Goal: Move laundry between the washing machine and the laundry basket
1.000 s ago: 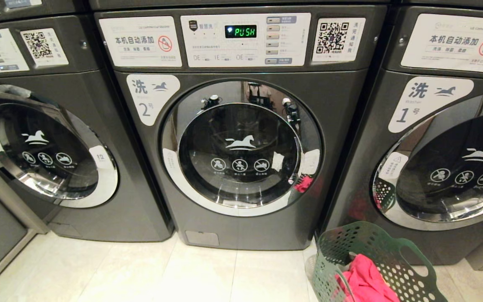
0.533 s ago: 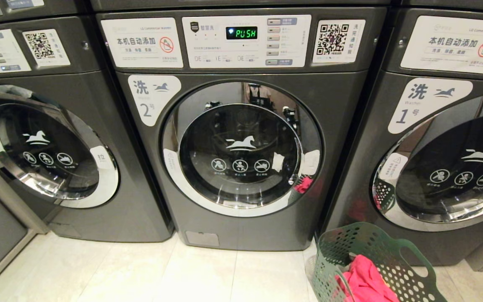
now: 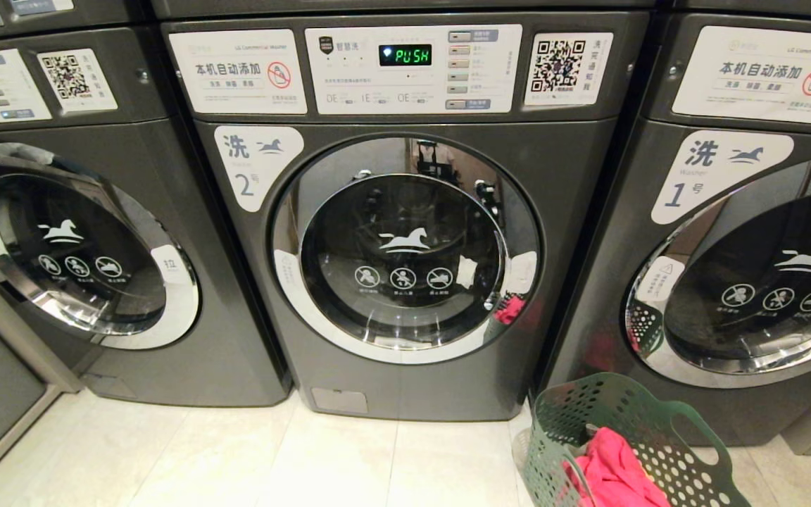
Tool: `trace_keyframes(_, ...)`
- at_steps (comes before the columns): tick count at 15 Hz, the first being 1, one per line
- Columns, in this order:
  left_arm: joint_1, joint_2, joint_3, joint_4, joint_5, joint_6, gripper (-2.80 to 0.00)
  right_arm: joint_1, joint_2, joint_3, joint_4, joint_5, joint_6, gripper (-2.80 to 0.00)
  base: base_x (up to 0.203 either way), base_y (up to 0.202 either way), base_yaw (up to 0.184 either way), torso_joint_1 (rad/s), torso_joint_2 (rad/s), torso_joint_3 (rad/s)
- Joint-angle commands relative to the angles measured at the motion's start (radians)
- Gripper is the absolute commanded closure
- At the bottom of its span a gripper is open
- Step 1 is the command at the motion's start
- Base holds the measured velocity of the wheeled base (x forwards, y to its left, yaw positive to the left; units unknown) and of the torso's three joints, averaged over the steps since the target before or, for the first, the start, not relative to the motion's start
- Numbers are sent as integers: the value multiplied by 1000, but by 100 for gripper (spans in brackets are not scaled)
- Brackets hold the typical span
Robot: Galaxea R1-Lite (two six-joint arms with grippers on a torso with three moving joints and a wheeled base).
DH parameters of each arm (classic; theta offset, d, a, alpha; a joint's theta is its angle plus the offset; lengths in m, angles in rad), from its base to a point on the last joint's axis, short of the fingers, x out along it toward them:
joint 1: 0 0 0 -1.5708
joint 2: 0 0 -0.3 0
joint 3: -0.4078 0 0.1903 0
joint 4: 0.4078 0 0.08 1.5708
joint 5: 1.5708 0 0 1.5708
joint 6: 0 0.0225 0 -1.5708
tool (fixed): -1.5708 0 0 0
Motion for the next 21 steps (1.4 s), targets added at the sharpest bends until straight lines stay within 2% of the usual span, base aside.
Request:
trace_keyframes(1, 124, 39, 4, 1, 0, 3, 0, -18, 21, -3, 6, -3, -2, 0, 0, 0, 0, 0, 0, 0)
trace_keyframes(2, 180, 3, 4, 0, -1, 4, 0, -52, 30, -3, 7, -4, -3, 0, 0, 0, 0, 0, 0, 0)
trace_keyframes(3, 195, -62, 4, 0, -4, 6, 0, -96, 32, -3, 7, -4, -6, 0, 0, 0, 0, 0, 0, 0)
trace_keyframes(4, 189, -151, 4, 0, -7, 10, 0, -124, 17, -3, 7, -3, -8, 0, 0, 0, 0, 0, 0, 0)
trace_keyframes(8, 160, -386, 3, 1, -28, 19, 0, -116, -209, -2, 4, -3, -6, 0, 0, 0, 0, 0, 0, 0)
trace_keyframes(10, 158, -400, 6, -8, -28, 20, 0, -110, -281, -1, 1, 1, -3, 0, 0, 0, 0, 0, 0, 0)
trace_keyframes(17, 159, -402, 6, -11, -15, -5, 0, -108, -280, 18, -51, 1, -10, 0, 0, 0, 0, 0, 0, 0)
trace_keyframes(21, 159, -402, 6, -11, -15, -20, 0, -108, -280, 48, -130, 4, -13, 0, 0, 0, 0, 0, 0, 0)
